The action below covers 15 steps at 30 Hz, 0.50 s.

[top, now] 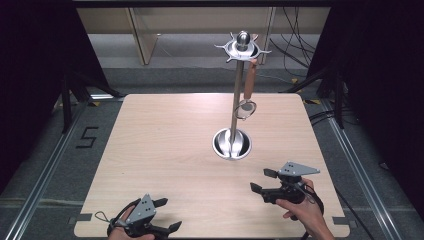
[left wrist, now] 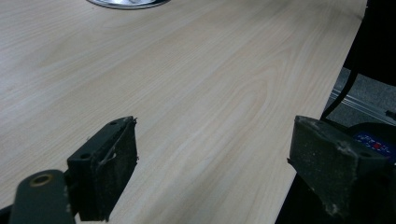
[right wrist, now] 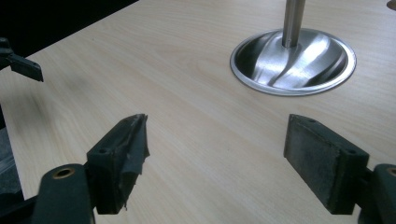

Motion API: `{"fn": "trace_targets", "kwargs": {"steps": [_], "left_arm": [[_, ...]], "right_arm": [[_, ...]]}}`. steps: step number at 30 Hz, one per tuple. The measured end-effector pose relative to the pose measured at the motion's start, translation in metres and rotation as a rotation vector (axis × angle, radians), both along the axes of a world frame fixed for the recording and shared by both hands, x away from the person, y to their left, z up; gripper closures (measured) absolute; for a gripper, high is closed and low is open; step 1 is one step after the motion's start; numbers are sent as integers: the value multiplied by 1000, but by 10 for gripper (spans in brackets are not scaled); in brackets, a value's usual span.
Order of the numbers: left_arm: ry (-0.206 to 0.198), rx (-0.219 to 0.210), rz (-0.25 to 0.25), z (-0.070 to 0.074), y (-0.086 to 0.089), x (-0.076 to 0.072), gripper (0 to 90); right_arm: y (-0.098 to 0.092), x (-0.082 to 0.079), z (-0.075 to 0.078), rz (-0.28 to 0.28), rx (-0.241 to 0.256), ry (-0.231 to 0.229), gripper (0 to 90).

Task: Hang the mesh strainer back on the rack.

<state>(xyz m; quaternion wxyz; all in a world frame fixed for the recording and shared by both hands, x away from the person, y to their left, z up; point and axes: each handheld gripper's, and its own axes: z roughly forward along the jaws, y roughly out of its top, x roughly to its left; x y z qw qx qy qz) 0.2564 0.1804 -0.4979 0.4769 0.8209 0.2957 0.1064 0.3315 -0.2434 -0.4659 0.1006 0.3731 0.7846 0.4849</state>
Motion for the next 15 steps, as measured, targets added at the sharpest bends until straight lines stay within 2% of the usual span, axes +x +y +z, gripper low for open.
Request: {"fn": "trace_targets", "kwargs": {"steps": [2,3,4,5,6,7,8,9,10,11,12,13,14,15], "left_arm": [[0,-1,1,0,0,0,147],[0,-1,1,0,0,0,147],[-10,-1,1,0,-1,0,147],[-38,41,-24,1,2,2,147],[-41,42,-25,1,2,3,147],[-38,41,-24,1,2,3,147],[-24,16,-16,0,0,1,147],[-21,13,-15,0,0,1,147],[-20,11,-16,0,0,1,147],[-17,-6,-8,0,-1,0,147],[-39,42,-26,1,2,3,147],[-42,42,-26,1,2,3,147],[-44,43,-26,1,2,3,147],[-43,42,-25,1,2,3,147]], "right_arm": [[2,-3,-2,-4,26,16,209],[1,-3,-2,-1,17,5,206],[2,-4,-3,-3,30,8,204],[2,-5,-3,-8,20,20,201],[2,-7,-2,-8,19,28,201],[1,-5,-3,-6,-2,-5,201],[3,-8,-4,-21,18,18,201],[1,-7,-4,5,18,-1,201],[1,-8,-5,6,8,-12,200],[2,-10,-4,-4,23,17,201],[1,-10,-5,6,8,-3,201],[2,-13,-5,-8,19,31,201],[2,-13,-6,-6,22,20,201],[1,-11,-7,8,15,-14,201]]}}
